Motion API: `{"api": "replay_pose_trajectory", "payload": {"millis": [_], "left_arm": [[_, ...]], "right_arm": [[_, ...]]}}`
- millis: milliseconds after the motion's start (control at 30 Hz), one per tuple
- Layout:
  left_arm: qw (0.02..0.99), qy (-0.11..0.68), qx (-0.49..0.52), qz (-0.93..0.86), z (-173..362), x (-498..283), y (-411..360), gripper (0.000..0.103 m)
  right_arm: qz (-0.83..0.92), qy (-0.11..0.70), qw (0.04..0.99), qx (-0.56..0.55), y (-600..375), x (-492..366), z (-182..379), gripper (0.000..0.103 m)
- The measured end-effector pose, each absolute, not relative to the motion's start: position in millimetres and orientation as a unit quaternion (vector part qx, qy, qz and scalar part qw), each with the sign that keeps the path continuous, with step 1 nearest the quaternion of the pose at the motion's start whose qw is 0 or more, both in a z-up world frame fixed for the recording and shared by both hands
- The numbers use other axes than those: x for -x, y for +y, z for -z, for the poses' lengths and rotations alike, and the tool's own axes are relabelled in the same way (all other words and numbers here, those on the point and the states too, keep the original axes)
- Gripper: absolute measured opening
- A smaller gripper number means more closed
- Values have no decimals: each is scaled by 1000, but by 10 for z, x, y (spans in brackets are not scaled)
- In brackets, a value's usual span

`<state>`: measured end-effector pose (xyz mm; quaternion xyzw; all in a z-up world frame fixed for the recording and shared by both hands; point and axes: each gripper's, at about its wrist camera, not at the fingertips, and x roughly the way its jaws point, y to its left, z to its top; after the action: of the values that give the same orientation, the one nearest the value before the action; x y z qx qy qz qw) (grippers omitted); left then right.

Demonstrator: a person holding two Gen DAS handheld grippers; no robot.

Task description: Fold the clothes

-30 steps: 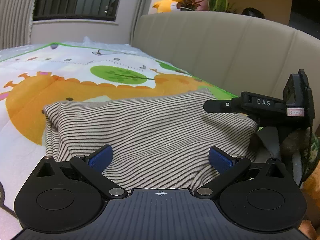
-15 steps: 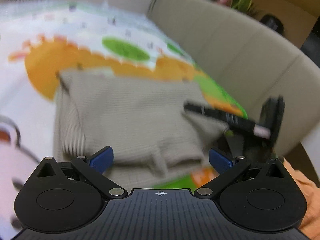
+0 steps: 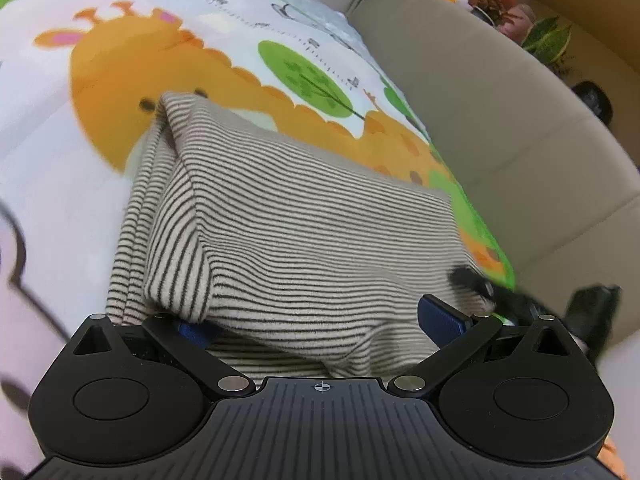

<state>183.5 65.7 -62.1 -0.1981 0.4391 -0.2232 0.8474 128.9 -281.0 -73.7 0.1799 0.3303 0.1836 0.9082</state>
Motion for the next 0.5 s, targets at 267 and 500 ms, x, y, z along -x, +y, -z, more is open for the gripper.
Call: {"api": "replay_pose_trajectory", "payload": {"millis": [267, 500], "left_arm": [[880, 409, 179, 162, 574, -2362, 890, 103], [892, 390, 197, 115, 555, -2297, 1318, 103]], "right_arm": [[-267, 350, 891, -113, -2217, -820, 722, 103], [-272, 308, 910, -66, -2247, -665, 429, 103]]}}
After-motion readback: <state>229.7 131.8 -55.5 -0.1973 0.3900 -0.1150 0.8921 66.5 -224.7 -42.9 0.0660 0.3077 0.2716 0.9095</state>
